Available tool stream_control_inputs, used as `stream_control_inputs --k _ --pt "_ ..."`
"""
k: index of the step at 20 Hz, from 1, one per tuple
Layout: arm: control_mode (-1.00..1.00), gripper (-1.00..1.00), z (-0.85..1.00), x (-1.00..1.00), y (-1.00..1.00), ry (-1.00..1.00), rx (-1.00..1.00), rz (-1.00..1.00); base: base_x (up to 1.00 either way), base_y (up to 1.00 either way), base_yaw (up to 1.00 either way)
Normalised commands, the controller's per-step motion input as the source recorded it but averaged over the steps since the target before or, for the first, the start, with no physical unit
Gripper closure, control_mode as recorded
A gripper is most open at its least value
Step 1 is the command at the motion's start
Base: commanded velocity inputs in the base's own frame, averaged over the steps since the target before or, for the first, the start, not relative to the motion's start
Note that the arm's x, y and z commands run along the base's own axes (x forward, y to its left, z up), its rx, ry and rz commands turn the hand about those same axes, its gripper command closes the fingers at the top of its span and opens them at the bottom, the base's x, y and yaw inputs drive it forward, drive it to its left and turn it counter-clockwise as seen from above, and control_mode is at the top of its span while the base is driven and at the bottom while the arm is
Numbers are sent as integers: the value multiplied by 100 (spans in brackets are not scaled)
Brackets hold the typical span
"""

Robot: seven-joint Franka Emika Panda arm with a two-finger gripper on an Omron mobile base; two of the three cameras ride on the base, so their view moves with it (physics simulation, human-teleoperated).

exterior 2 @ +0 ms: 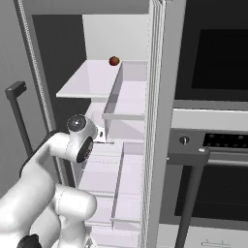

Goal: Take the strawberry from the fridge and place it on top of the pancake, located on the dining counter.

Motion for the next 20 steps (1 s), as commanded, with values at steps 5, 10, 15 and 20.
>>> stream_control_inputs --k 5,10,15,20 --pt "-100 100 64 -85 0 0 5 0 0 0 0" --pt "-100 100 70 -88 0 13 1 0 0 0 0" --pt "-100 100 62 -98 0 23 0 0 0 0 0" --pt "-100 100 47 -91 0 19 1 0 0 0 0"
